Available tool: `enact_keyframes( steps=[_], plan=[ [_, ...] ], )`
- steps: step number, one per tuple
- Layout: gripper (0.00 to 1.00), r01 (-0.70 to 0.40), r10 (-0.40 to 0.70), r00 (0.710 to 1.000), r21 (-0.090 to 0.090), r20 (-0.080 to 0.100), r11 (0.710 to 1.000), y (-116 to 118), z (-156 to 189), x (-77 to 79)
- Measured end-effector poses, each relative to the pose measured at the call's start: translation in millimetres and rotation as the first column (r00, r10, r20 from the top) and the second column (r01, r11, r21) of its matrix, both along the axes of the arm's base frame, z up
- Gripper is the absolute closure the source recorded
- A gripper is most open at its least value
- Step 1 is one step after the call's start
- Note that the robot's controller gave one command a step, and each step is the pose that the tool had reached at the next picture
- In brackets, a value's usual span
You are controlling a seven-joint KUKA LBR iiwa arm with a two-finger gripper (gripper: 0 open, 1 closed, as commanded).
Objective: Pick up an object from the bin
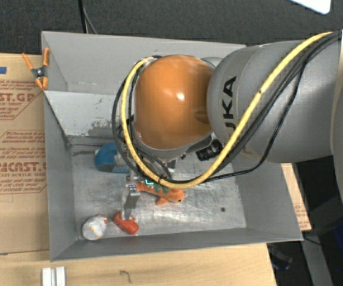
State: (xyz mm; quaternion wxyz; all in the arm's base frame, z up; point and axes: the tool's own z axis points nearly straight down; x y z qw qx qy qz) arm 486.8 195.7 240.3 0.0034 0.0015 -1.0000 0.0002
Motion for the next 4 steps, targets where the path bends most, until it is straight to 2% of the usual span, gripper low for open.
enact_keyframes(
  steps=[1,2,3,4],
  plan=[
    [0.0,0.002,-0.002,1.0,0.002,0.008,1.0,-1.0,3.9,1.9],
    [0.0,-0.078,0.078,0.997,0.004,0.015,0.997,-7.7,-12.7,3.9],
    [0.0,-0.189,0.189,0.982,0.001,0.012,0.982,-27.6,-81.5,6.9],
    [1.0,-0.597,0.597,0.802,0.001,0.016,0.802,-42.5,-153.5,6.0]
  ],
)
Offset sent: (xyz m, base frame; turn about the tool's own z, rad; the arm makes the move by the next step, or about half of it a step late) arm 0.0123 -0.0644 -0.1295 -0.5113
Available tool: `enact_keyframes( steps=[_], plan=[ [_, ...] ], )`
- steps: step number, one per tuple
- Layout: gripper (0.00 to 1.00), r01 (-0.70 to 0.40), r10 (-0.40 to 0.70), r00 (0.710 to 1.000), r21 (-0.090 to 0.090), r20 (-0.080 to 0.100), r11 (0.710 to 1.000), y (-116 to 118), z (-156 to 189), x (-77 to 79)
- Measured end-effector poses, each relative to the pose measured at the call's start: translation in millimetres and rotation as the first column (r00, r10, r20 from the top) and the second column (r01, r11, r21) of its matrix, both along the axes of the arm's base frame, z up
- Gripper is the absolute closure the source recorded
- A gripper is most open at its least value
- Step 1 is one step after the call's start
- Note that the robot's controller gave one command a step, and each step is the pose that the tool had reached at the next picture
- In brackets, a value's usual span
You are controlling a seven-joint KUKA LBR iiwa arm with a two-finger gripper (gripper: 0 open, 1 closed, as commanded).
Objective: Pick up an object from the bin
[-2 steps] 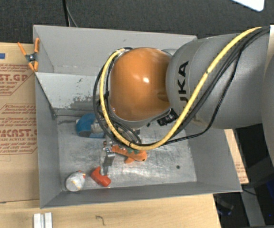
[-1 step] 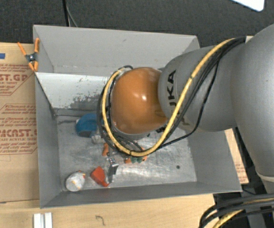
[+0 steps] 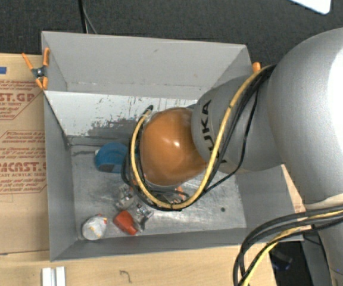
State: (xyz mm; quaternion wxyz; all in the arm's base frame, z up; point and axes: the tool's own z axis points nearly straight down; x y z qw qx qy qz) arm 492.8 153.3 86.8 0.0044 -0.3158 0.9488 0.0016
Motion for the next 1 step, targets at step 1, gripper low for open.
enact_keyframes(
  steps=[1],
  plan=[
    [1.0,0.0,0.0,1.0,0.0,0.0,1.0,0.0,0.0,0.0]
  ],
)
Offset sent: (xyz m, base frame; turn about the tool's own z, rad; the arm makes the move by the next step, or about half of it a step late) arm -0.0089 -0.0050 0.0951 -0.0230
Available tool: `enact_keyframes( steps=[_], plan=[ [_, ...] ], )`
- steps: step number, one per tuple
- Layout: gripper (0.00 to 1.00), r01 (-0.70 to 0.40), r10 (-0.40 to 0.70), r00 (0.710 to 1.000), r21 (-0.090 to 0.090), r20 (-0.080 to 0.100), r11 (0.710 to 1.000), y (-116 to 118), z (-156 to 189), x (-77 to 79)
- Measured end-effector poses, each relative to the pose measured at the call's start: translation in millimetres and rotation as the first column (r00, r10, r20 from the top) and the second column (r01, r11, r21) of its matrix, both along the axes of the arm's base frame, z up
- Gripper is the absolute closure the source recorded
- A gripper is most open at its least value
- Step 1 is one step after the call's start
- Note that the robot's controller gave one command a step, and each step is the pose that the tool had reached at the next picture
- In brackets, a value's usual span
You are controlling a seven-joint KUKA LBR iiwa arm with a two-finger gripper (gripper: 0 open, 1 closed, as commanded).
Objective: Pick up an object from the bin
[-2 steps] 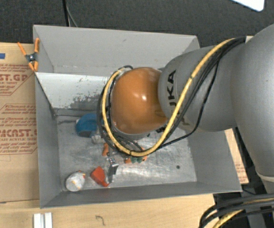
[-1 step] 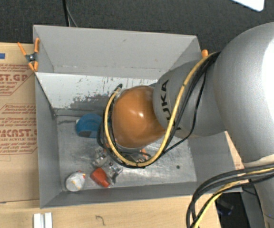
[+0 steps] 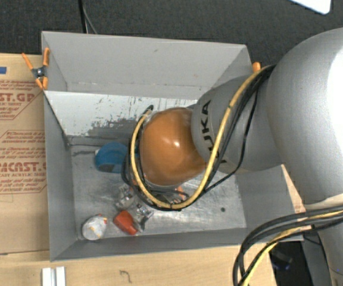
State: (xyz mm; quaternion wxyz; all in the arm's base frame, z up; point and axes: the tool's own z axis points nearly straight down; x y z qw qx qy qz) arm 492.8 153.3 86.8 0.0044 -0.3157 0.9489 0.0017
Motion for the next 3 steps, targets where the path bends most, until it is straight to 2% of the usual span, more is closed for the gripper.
enact_keyframes(
  steps=[1,2,3],
  plan=[
    [1.0,-0.023,0.023,1.0,-0.004,-0.007,1.0,-3.9,94.8,-8.9],
    [1.0,-0.023,0.023,1.0,-0.004,-0.007,1.0,-3.9,94.7,-8.9],
    [1.0,-0.033,0.033,0.999,-0.002,0.002,0.999,-12.1,36.5,34.8]
  ],
)
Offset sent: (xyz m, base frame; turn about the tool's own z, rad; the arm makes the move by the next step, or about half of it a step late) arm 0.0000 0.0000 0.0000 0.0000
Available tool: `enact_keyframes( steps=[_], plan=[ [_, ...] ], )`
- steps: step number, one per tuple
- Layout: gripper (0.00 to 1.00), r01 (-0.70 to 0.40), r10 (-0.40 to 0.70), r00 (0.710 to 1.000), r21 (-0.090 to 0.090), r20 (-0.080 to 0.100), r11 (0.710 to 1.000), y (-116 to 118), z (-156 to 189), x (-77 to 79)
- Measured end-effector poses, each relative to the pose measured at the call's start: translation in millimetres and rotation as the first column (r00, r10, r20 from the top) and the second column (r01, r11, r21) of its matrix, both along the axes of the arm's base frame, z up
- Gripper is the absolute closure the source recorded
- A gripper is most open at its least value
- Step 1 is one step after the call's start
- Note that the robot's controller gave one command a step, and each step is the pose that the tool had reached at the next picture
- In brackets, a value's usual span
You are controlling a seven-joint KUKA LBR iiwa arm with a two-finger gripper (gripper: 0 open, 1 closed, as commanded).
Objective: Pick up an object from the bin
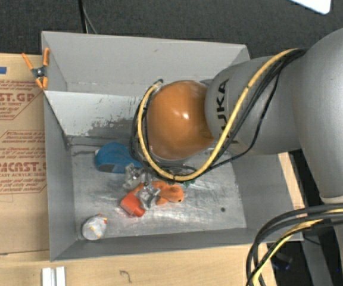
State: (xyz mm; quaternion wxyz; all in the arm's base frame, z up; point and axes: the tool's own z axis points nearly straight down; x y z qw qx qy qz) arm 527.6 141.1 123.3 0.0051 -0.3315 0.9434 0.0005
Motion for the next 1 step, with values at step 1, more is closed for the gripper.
enact_keyframes(
  steps=[1],
  plan=[
    [1.0,-0.148,0.148,0.989,-0.003,-0.012,0.989,34.6,170.3,-38.6]
  ],
)
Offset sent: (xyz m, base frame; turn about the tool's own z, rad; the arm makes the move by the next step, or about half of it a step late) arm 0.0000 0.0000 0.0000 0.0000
